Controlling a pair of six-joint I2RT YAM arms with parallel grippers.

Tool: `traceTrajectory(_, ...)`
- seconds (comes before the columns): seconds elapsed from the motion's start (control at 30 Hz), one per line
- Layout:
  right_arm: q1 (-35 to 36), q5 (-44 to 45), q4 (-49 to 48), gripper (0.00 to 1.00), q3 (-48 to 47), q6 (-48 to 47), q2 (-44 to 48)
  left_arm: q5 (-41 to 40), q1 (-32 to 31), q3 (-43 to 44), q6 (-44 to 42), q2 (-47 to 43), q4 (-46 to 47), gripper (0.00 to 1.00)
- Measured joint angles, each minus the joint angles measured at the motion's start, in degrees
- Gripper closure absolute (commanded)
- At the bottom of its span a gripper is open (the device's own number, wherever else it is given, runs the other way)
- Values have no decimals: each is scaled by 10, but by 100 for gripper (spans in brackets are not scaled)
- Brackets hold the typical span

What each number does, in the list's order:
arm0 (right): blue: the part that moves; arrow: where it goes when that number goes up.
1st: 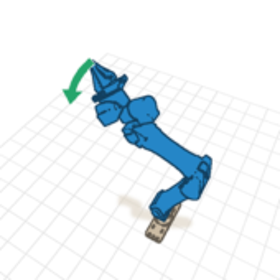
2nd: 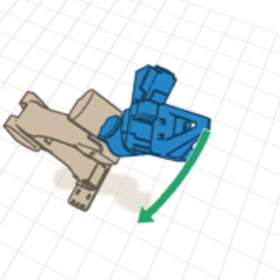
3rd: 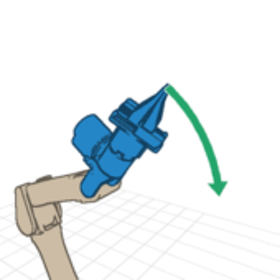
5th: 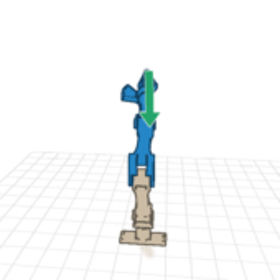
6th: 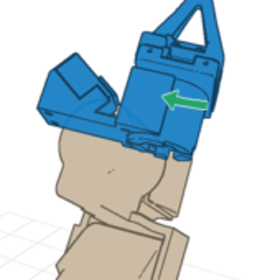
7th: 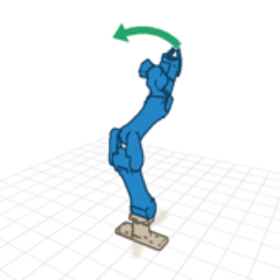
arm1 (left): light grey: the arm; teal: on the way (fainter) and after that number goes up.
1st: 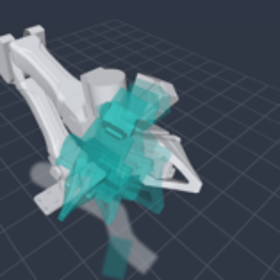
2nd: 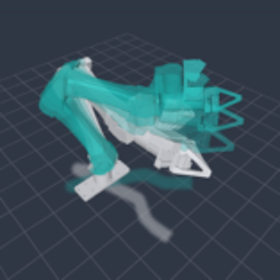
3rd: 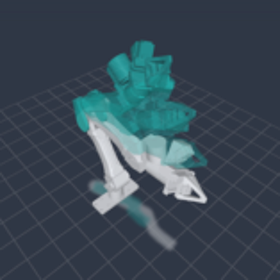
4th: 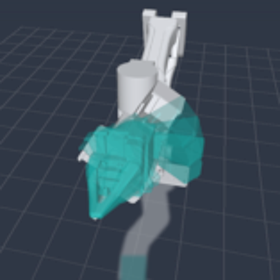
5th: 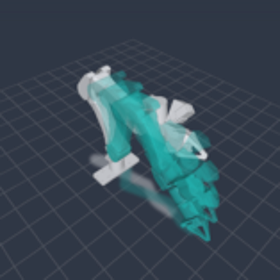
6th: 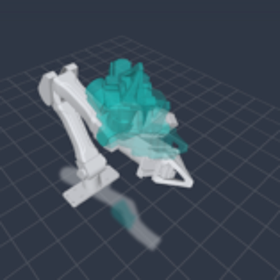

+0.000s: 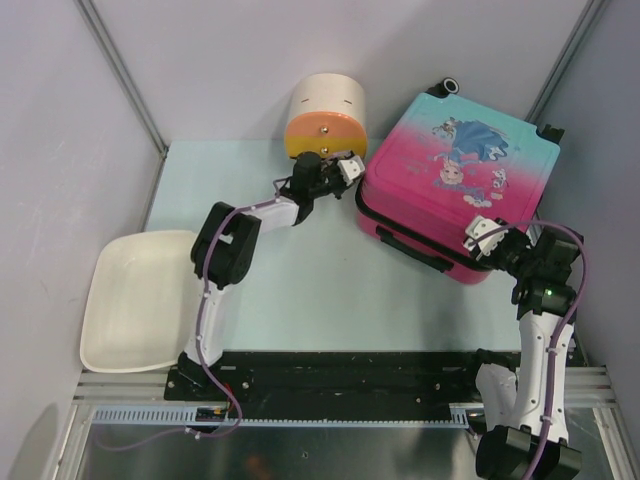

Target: Open, take out, and arrange the luggage

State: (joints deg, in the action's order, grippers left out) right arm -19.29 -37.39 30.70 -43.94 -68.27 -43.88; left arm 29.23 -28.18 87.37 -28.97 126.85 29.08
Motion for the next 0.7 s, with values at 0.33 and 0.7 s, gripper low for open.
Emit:
traceTrajectory(0.33, -17, 2, 21, 25, -8, -6, 2, -25, -2, 100, 54, 71, 20, 33)
traceTrajectory(0.7, -31, 66, 131, 10, -117, 259, -14, -67, 7, -29, 127, -135, 29, 27)
